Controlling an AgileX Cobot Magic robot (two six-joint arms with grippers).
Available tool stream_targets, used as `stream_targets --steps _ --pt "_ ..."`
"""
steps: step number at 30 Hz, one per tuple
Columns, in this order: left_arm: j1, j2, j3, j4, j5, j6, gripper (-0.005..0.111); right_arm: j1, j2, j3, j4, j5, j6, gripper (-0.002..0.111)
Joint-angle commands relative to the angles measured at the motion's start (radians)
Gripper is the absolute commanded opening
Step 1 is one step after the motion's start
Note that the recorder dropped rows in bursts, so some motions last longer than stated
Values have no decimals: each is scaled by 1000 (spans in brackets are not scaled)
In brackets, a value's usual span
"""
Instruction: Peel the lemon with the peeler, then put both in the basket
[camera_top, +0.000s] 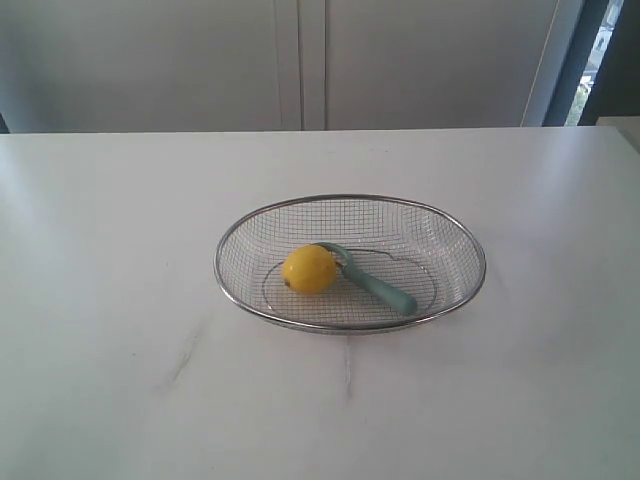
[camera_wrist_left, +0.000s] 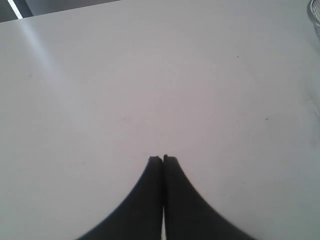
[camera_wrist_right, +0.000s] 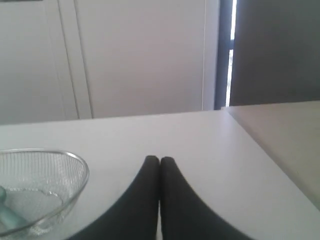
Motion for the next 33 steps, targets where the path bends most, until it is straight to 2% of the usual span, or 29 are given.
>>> stream_targets --steps 1,8,20,33 --pt "0 -5 5 -8 4 -1 0 -5 -5 55 -3 -17 -41 0" --pt "0 -5 5 -8 4 -1 0 -5 -5 55 -3 182 -44 0" --pt "0 -5 5 -8 4 -1 0 88 -5 55 -3 180 -44 0" --pt "0 -5 5 -8 4 -1 0 95 -5 55 -39 178 -31 0"
